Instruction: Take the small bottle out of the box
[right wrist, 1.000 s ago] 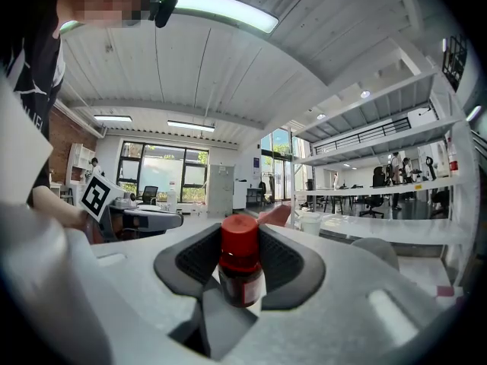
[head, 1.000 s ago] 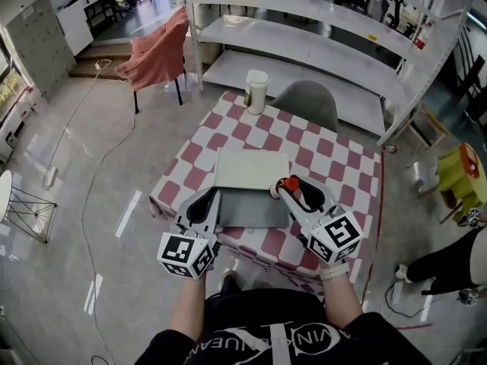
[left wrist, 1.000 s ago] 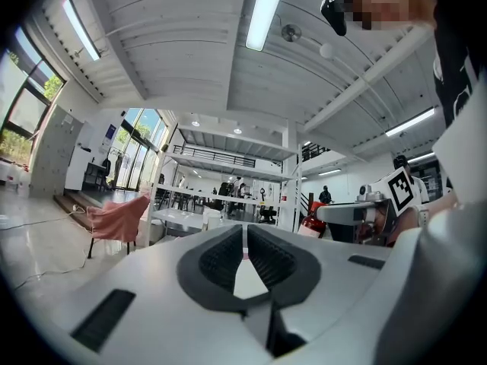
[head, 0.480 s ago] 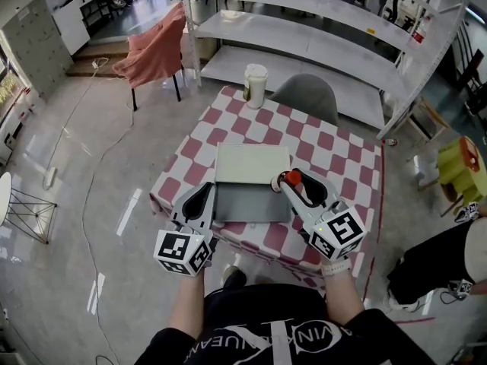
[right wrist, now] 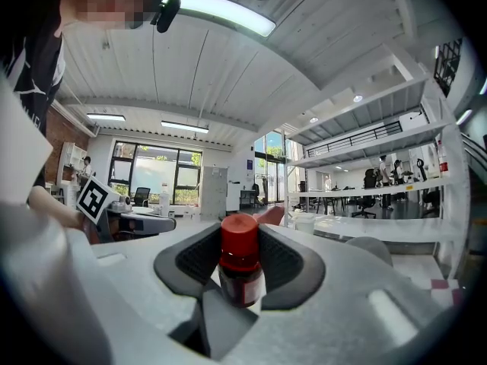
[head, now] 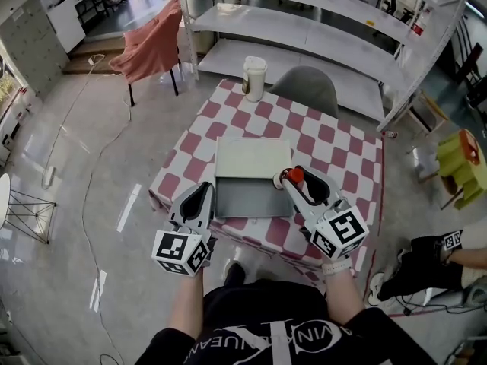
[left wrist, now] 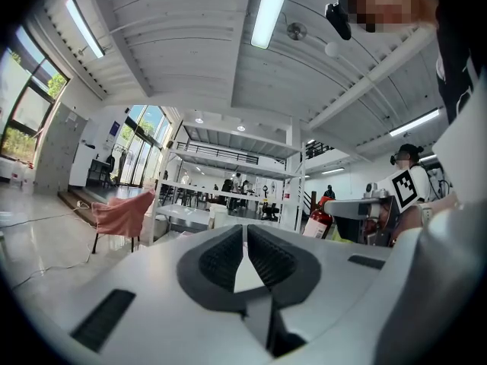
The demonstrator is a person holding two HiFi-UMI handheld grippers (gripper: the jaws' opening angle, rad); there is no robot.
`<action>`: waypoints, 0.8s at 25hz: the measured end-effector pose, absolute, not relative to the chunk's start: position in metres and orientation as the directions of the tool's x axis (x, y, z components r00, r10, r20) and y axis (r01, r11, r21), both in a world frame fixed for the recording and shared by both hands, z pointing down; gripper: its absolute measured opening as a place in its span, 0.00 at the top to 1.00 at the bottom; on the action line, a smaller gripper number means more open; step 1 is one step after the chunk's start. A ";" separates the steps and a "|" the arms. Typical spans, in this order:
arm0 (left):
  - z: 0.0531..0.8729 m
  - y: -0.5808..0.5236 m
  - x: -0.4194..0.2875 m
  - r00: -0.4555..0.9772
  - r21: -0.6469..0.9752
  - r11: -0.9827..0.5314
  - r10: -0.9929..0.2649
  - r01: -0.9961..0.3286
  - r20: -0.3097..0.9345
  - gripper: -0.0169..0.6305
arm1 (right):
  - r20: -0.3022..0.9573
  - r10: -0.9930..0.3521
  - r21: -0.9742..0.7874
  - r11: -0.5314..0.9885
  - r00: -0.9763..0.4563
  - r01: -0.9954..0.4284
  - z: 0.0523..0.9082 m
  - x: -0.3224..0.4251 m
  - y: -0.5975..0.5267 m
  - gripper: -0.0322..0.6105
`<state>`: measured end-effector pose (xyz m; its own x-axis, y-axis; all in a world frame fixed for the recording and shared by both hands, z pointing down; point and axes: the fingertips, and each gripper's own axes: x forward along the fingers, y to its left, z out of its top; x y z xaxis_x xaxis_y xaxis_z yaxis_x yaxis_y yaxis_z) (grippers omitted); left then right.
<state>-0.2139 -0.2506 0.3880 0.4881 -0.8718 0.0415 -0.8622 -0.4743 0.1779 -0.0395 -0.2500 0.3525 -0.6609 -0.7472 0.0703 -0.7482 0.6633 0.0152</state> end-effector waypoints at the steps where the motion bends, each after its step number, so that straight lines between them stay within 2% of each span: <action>1: 0.389 -0.251 -0.214 0.490 0.180 -0.476 -0.870 -0.861 0.043 0.93 | 0.073 -0.748 0.015 0.662 -0.659 -0.750 0.353 -0.040 -0.250 0.72; 20: 0.402 -0.252 -0.230 0.502 0.191 -0.483 -0.862 -0.854 0.063 0.93 | 0.086 -0.734 -0.029 0.674 -0.673 -0.738 0.364 -0.061 -0.250 0.72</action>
<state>-0.2299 -0.2524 0.4016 0.5023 -0.8624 0.0631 -0.8541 -0.4835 0.1915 -0.0606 -0.2503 0.3644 -0.6735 -0.7342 0.0858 -0.7383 0.6738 -0.0292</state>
